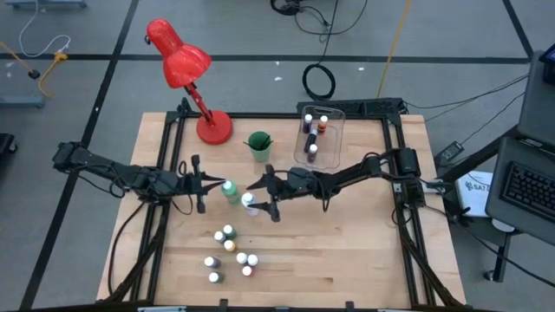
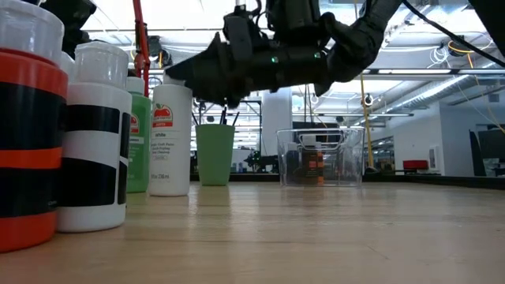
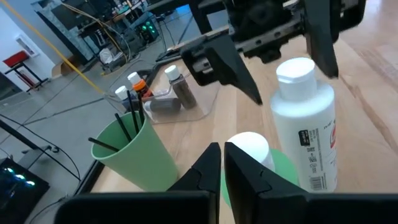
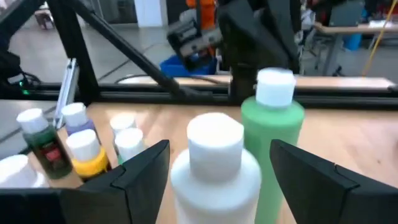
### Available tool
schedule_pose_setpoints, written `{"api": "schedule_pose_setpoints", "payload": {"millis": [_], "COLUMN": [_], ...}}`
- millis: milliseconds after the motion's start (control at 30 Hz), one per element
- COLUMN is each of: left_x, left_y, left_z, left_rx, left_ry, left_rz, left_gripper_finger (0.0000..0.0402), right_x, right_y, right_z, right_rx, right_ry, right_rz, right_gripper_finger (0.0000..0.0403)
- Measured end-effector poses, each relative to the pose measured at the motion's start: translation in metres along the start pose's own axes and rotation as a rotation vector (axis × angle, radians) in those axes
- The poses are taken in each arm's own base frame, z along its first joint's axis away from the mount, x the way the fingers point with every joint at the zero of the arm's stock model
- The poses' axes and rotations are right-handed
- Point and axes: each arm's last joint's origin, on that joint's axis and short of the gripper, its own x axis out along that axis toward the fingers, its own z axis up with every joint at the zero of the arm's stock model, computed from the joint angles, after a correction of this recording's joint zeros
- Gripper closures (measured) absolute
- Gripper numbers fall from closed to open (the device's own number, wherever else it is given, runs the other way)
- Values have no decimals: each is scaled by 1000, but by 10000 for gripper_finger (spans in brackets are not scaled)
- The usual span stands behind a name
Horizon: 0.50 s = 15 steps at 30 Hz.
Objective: Pick & Place Paint Supplies
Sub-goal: Put the white paint bottle into the transparent bin
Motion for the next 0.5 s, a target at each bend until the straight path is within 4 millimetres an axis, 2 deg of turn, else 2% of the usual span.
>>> {"api": "schedule_pose_setpoints", "payload": {"millis": [267,500], "left_x": [0,0], "left_y": [0,0], "left_z": [0,1], "left_rx": [4,-1], "left_ry": [-3,-5], "left_rz": [2,3], "left_gripper_finger": [396,396], "right_x": [2,1], "right_y": [-2,-2], "right_z": [-2,-1], "right_rx": [-51,-48], "right_ry": [-15,-22], "right_rz": [-4,90], "right_gripper_finger": [138,180]}}
